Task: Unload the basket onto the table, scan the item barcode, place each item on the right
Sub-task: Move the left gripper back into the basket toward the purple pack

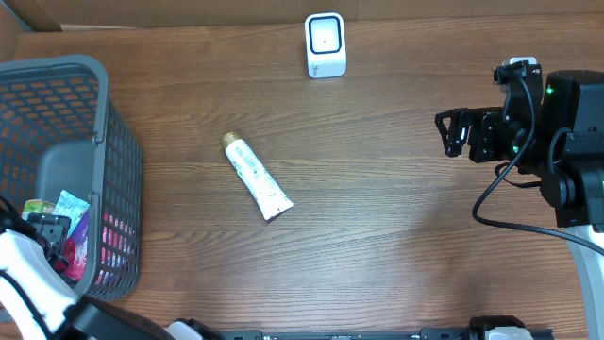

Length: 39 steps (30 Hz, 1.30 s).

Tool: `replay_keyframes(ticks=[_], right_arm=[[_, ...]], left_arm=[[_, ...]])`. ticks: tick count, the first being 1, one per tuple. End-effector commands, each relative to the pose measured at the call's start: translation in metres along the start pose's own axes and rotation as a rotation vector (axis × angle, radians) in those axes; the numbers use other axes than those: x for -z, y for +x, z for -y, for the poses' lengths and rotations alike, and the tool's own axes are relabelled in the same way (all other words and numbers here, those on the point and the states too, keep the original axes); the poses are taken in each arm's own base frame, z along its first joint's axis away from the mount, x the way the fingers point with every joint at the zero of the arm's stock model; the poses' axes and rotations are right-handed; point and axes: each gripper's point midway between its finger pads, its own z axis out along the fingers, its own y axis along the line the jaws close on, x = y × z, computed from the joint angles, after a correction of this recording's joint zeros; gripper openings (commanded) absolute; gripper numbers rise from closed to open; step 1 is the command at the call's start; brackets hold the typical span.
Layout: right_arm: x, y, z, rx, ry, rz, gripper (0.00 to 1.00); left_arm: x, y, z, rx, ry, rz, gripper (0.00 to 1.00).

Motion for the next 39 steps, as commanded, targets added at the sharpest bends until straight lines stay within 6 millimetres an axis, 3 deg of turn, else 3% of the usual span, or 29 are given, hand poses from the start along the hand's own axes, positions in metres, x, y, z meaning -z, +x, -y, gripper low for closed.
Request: replay_keyframes(ticks=[1,7,11,13,17,22,27,35,39], right_arm=[[0.009,-0.011,-0.004,0.012,-0.002,0.039,1.0],[0.009,-0.011,-0.004,0.011,-0.002,0.039,1.0],[0.009,-0.011,-0.004,0.011,-0.002,0.039,1.0],[0.009,-0.011,-0.004,0.011,-0.002,0.039,1.0],[0.009,-0.011,-0.004,0.011,-0.002,0.039,1.0],[0.009,-0.011,-0.004,0.012,-0.002,0.039,1.0],[0.009,-0.011,-0.004,0.011,-0.002,0.039,1.0],[0.009,-0.011,-0.004,0.011,-0.002,0.039,1.0],[0.009,-0.011,-0.004,0.011,-0.002,0.039,1.0]], left_arm=[[-0.024,0.015,0.006,-0.121,0.014,-0.098,0.93],[-0.052,0.03,0.004,-0.157,-0.026,-0.197,0.82],[-0.067,0.037,0.003,-0.163,-0.048,-0.244,0.65],[-0.072,0.039,0.003,-0.165,-0.055,-0.256,0.49],[-0.076,0.04,0.007,-0.162,-0.037,-0.265,0.05],[-0.073,0.038,0.027,-0.196,0.07,-0.269,0.04],[-0.05,0.019,0.055,-0.239,0.199,-0.256,0.04],[0.028,-0.043,0.091,-0.295,0.31,-0.113,0.04],[0.061,-0.059,0.104,-0.321,0.342,-0.054,0.04]])
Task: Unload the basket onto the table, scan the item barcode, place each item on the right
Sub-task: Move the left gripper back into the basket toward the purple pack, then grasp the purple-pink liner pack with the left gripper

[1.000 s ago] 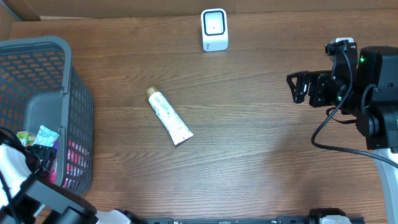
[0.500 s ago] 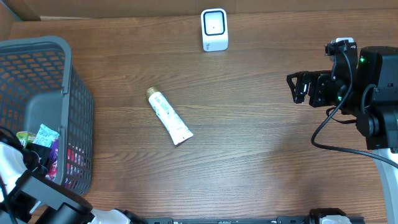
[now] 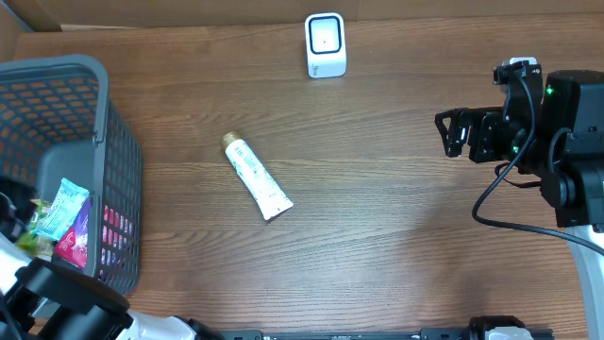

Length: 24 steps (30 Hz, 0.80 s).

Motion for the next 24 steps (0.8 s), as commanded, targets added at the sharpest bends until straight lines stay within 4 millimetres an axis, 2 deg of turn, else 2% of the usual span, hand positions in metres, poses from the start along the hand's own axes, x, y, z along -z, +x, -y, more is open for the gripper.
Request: replay_keyframes(ticks=[1,2,5,8,17,18,21,22,24], right_arm=[[0.009,-0.011,-0.004,0.012,-0.002,0.039,1.0],[0.009,-0.011,-0.004,0.012,-0.002,0.039,1.0],[0.009,-0.011,-0.004,0.012,-0.002,0.039,1.0],[0.009,-0.011,-0.004,0.012,-0.002,0.039,1.0],[0.009,-0.011,-0.004,0.012,-0.002,0.039,1.0],[0.009,-0.011,-0.004,0.012,-0.002,0.039,1.0],[0.009,-0.011,-0.004,0.012,-0.002,0.039,1.0],[0.009,-0.011,-0.004,0.012,-0.002,0.039,1.0],[0.009,-0.011,-0.004,0.012,-0.002,0.039,1.0]], left_arm=[[0.026,-0.013,0.024,-0.073,0.054,0.055,0.04],[0.026,-0.01,0.025,-0.076,0.054,0.048,0.05],[0.021,0.005,0.022,-0.054,0.037,-0.016,0.36],[0.009,0.024,0.015,-0.038,0.016,-0.087,0.49],[-0.047,0.081,-0.012,-0.001,-0.044,-0.253,0.61],[-0.053,0.086,-0.015,0.0,-0.048,-0.262,0.67],[-0.064,0.097,-0.023,0.005,-0.071,-0.283,0.68],[-0.065,0.099,-0.026,0.01,-0.085,-0.287,0.76],[-0.066,0.101,-0.029,0.016,-0.101,-0.291,0.77]])
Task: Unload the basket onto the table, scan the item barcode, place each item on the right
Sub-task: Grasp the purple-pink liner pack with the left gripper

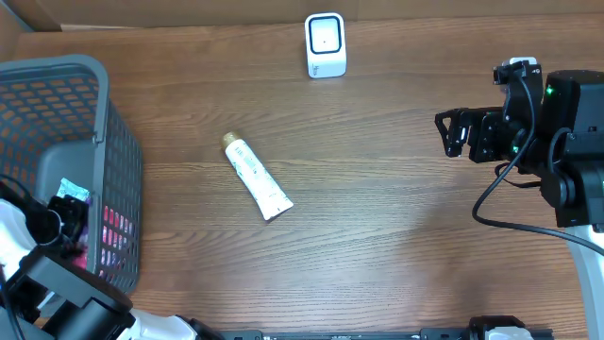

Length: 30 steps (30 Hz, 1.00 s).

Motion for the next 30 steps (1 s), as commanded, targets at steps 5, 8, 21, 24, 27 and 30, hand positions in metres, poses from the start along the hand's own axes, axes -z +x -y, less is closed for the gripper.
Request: replay_keyframes(ticks=[5,8,21,24,27,30], right_arm=[[0.009,-0.011,-0.004,0.011,-0.002,0.039,1.0],[0.009,-0.011,-0.004,0.011,-0.002,0.039,1.0],[0.009,-0.011,-0.004,0.011,-0.002,0.039,1.0],[0.009,-0.011,-0.004,0.011,-0.002,0.039,1.0],[0.009,-0.011,-0.004,0.011,-0.002,0.039,1.0],[0.009,-0.011,-0.004,0.011,-0.002,0.039,1.0]], left_arm=[[-0.002,0.002,-0.008,0.019,-0.036,0.002,0.78],[0.003,-0.001,-0.004,0.017,-0.02,0.01,0.77],[0.114,-0.012,0.018,-0.021,0.052,0.207,0.73],[0.134,-0.002,0.011,0.01,0.037,0.265,0.74],[0.142,0.004,0.0,0.07,0.012,0.302,0.77],[0.132,0.008,-0.014,0.123,-0.009,0.296,1.0]])
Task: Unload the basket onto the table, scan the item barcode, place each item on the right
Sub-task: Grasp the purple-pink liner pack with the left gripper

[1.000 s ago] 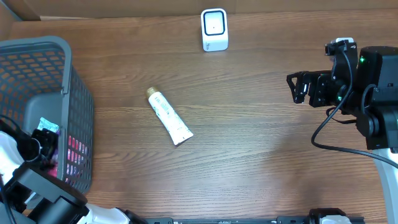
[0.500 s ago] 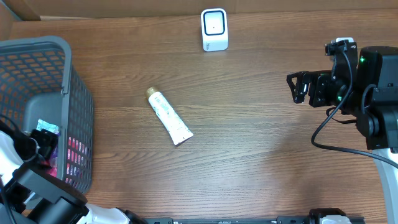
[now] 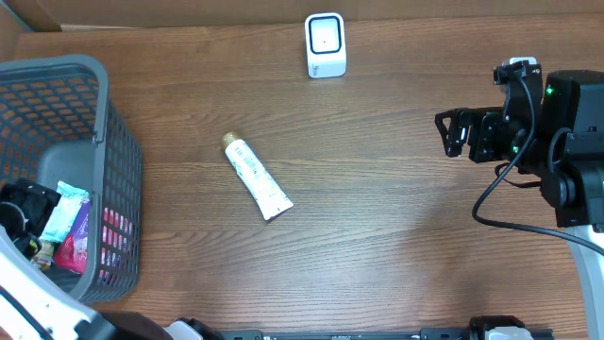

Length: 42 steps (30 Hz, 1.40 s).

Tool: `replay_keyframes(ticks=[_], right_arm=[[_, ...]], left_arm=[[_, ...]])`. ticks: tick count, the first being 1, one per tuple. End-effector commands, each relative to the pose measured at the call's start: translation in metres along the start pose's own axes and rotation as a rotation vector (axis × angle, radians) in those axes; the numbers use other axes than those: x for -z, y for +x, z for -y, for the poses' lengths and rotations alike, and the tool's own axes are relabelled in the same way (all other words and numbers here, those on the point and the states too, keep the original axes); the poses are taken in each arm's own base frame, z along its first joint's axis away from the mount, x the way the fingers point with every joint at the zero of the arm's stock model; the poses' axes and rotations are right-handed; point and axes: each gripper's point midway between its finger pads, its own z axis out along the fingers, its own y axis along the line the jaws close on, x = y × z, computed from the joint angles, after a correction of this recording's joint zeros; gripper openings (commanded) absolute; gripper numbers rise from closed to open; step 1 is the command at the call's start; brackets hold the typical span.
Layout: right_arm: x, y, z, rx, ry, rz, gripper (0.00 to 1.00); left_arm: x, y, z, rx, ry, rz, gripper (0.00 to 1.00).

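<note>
A white barcode scanner point(image 3: 326, 44) stands at the table's far edge. A white tube point(image 3: 257, 177) with a gold cap lies slantwise in the middle of the table. My left gripper point(image 3: 26, 206) is down inside the grey basket point(image 3: 57, 68), right beside a teal packet point(image 3: 62, 212). Its fingers touch the packet's left edge, but whether they grip it does not show. My right gripper point(image 3: 445, 134) hovers at the right side of the table, open and holding nothing, well away from the tube.
Pink and purple packets point(image 3: 74, 247) lie under the teal one in the basket. The basket's tall mesh wall point(image 3: 121, 208) stands between the left arm and the tabletop. The right arm's body point(image 3: 566, 142) fills the right edge.
My left gripper has shifted left and farther back inside the basket. The teal packet now lies slanted and shows larger than before. Tube, scanner and right arm are unchanged.
Throughout, my left gripper stayed inside the basket among the packets, standing in a different spot at each moment, and the teal packet shifted and turned a little each time. The tube, the scanner and my right arm never moved.
</note>
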Motion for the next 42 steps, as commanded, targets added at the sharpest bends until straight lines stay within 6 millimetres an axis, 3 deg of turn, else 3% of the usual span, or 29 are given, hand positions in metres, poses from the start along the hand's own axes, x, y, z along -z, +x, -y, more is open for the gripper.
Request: replay_keyframes(ticks=[1,10,15,24,30,33,34,37,42], right_arm=[[0.009,-0.011,-0.004,0.012,-0.002,0.039,1.0],[0.009,-0.011,-0.004,0.012,-0.002,0.039,1.0],[0.009,-0.011,-0.004,0.012,-0.002,0.039,1.0],[0.009,-0.011,-0.004,0.012,-0.002,0.039,1.0],[0.009,-0.011,-0.004,0.012,-0.002,0.039,1.0],[0.009,-0.011,-0.004,0.012,-0.002,0.039,1.0],[0.009,-0.011,-0.004,0.012,-0.002,0.039,1.0],[0.009,-0.011,-0.004,0.012,-0.002,0.039,1.0],[0.009,-0.011,-0.004,0.012,-0.002,0.039,1.0]], left_arm=[[-0.016,0.008,-0.023,0.083,-0.063,-0.022,1.0],[-0.078,0.041,-0.052,0.133,-0.107,-0.114,1.0],[-0.105,0.05,-0.059,0.133,-0.106,-0.11,1.0],[-0.142,0.053,-0.066,0.11,-0.1,-0.041,1.0],[-0.168,0.061,-0.067,0.1,-0.093,-0.056,0.91],[-0.179,0.066,-0.067,0.098,-0.099,-0.092,0.74],[-0.182,0.068,-0.067,0.098,-0.097,-0.102,0.61],[-0.184,0.069,-0.065,0.1,-0.087,-0.112,0.04],[-0.173,0.058,-0.055,0.101,-0.054,-0.115,0.04]])
